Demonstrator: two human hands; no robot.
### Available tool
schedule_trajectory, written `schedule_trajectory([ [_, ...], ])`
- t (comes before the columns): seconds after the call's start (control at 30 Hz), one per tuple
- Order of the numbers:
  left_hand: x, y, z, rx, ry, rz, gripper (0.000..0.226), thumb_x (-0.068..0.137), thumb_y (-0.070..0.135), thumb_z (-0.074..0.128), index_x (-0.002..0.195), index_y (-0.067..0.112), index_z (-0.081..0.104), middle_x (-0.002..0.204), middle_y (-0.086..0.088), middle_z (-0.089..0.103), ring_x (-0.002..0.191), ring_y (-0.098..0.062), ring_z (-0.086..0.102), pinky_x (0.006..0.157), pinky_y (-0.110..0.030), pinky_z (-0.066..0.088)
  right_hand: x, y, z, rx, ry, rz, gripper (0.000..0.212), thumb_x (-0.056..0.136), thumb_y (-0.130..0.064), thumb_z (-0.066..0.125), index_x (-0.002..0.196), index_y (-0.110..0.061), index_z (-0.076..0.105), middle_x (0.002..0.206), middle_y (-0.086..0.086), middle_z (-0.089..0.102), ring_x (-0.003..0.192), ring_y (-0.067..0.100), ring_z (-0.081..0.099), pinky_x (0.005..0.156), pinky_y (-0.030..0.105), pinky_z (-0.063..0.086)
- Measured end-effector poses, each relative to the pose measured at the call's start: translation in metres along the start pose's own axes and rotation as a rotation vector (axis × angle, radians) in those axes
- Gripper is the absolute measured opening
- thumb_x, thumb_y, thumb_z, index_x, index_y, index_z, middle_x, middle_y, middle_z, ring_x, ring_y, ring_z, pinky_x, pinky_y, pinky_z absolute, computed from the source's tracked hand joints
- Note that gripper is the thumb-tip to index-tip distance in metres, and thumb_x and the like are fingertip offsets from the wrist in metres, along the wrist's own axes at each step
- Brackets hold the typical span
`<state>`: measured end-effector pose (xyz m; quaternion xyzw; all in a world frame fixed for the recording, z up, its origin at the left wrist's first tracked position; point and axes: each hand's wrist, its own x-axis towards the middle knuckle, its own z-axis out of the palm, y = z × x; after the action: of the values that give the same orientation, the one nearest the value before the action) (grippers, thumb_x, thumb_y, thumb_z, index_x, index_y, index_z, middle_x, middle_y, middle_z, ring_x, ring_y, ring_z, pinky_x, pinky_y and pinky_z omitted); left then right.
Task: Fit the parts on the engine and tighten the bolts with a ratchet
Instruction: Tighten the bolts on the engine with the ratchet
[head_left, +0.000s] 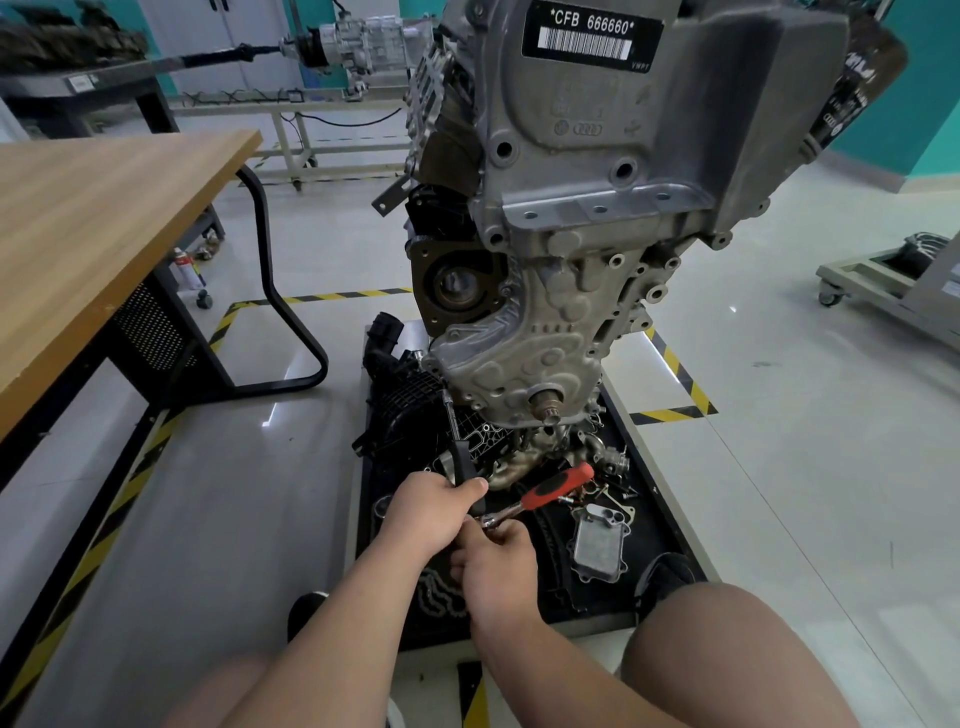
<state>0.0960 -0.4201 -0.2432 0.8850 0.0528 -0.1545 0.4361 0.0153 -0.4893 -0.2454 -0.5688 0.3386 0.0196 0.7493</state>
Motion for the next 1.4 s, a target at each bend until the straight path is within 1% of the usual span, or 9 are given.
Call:
schedule_trajectory([
  [0.1,0.000,0.000,-0.001,0.011,0.007,0.000,0.045,0.083,0.045,0.066,0.048,0.017,0.057,0.039,0.010,0.054,0.034,0.001,0.048,0.051,-0.024,0.036,0.000,-0.001,0.000,0.001,0.000,-0.014,0.021,0.087,-0.021,0.068,0.082,-0.011,0.050,0.063,0.000,0.056,0.055,0.010,0.050,0.060,0.028,0.047],
  [0.23,0.001,-0.001,-0.002,0.001,0.005,-0.005,0.048,0.083,0.045,0.066,0.045,0.018,0.054,0.038,0.009,0.052,0.039,-0.005,0.048,0.052,-0.024,0.037,-0.001,0.000,0.000,0.039,-0.016,0.015,0.023,0.090,-0.023,0.065,0.079,-0.010,0.051,0.055,-0.001,0.055,0.045,0.008,0.046,0.049,0.023,0.043],
  [0.33,0.000,0.000,-0.002,-0.033,-0.021,-0.006,0.054,0.083,0.046,0.066,0.038,0.020,0.050,0.038,0.009,0.049,0.035,-0.002,0.046,0.050,-0.024,0.036,-0.001,0.001,0.002,0.082,-0.019,0.042,0.027,0.094,-0.029,0.061,0.084,-0.004,0.059,0.064,0.002,0.064,0.049,0.010,0.052,0.054,0.025,0.048],
  [0.5,-0.001,0.001,-0.002,-0.066,-0.031,-0.023,0.055,0.084,0.046,0.065,0.038,0.019,0.051,0.035,0.009,0.045,0.029,-0.002,0.042,0.036,-0.016,0.031,0.000,0.002,0.002,0.138,-0.058,0.121,0.036,0.100,-0.037,0.050,0.091,-0.004,0.063,0.064,0.002,0.067,0.049,0.013,0.054,0.051,0.028,0.046],
  [0.7,0.001,-0.001,0.000,-0.044,-0.054,-0.026,0.047,0.083,0.049,0.063,0.047,0.019,0.056,0.039,0.008,0.050,0.033,-0.004,0.046,0.049,-0.024,0.036,0.000,-0.004,0.003,0.246,-0.097,0.273,0.053,0.104,-0.043,0.036,0.091,-0.002,0.066,0.056,0.004,0.059,0.041,0.014,0.049,0.043,0.023,0.040],
  [0.93,0.003,-0.003,0.001,-0.020,-0.041,-0.032,0.044,0.083,0.052,0.062,0.053,0.019,0.059,0.043,0.006,0.058,0.041,-0.008,0.056,0.053,-0.026,0.043,-0.002,-0.011,0.005,0.342,-0.176,0.456,0.057,0.103,-0.049,0.029,0.073,-0.010,0.057,0.050,0.002,0.048,0.039,0.014,0.039,0.049,0.026,0.032],
  [1.1,0.004,-0.003,0.001,-0.022,-0.045,-0.062,0.049,0.087,0.056,0.053,0.064,0.013,0.063,0.039,0.005,0.054,0.033,-0.007,0.050,0.045,-0.022,0.036,-0.002,-0.011,0.006,0.353,-0.190,0.483,0.056,0.103,-0.052,0.028,0.071,-0.014,0.053,0.051,0.001,0.046,0.041,0.014,0.037,0.050,0.025,0.031],
  [1.2,0.007,-0.005,0.002,-0.002,-0.021,-0.067,0.048,0.090,0.054,0.050,0.071,0.012,0.064,0.039,0.008,0.048,0.039,-0.011,0.048,0.045,-0.023,0.035,0.000,-0.010,0.007,0.355,-0.188,0.480,0.054,0.103,-0.052,0.028,0.073,-0.014,0.053,0.051,0.000,0.046,0.042,0.014,0.037,0.049,0.025,0.031],
  [1.4,0.009,-0.008,0.003,-0.010,-0.018,-0.035,0.053,0.090,0.052,0.055,0.051,0.017,0.045,0.035,0.009,0.041,0.031,-0.005,0.040,0.047,-0.024,0.034,0.002,-0.004,0.006,0.291,-0.164,0.387,0.051,0.102,-0.049,0.035,0.086,-0.009,0.062,0.052,-0.001,0.049,0.043,0.013,0.039,0.048,0.024,0.034],
])
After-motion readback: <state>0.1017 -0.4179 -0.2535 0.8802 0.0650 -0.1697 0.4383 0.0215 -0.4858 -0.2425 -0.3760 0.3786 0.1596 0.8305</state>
